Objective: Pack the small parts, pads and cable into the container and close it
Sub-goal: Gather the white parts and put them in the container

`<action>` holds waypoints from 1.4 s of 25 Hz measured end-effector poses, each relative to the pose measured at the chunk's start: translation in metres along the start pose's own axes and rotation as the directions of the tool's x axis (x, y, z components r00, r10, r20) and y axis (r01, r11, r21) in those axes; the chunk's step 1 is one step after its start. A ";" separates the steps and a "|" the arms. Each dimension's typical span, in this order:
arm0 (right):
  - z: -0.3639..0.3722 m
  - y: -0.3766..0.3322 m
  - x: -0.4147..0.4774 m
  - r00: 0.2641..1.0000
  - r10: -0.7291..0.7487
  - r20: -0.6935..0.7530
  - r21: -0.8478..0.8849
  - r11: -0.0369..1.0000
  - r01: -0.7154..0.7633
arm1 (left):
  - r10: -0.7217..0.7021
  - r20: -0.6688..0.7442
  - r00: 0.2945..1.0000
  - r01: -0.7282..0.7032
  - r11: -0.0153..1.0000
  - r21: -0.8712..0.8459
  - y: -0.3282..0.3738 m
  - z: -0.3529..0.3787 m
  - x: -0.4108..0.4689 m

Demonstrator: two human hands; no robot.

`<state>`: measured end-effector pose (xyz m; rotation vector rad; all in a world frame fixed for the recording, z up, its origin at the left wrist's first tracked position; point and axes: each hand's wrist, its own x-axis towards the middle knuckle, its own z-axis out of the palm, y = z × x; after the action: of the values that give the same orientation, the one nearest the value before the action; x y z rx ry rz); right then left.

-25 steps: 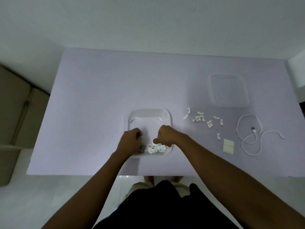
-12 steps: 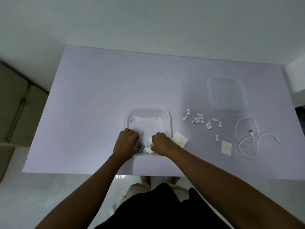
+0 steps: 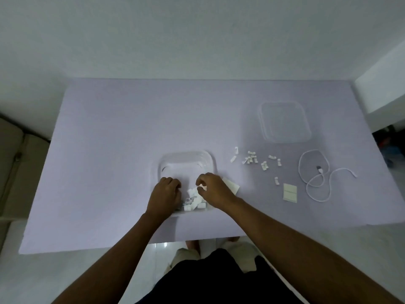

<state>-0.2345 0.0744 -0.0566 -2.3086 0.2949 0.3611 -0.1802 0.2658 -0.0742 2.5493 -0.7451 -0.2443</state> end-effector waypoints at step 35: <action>-0.156 0.245 0.027 0.984 0.116 -0.135 -0.038 0.992 -0.122 | -0.228 0.327 0.917 0.224 0.973 0.049 0.197 0.150 0.197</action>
<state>-0.2607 -0.2080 -0.1243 -2.3705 0.4968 0.2761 -0.1501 -0.0462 -0.1174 2.6356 -0.5643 -0.7630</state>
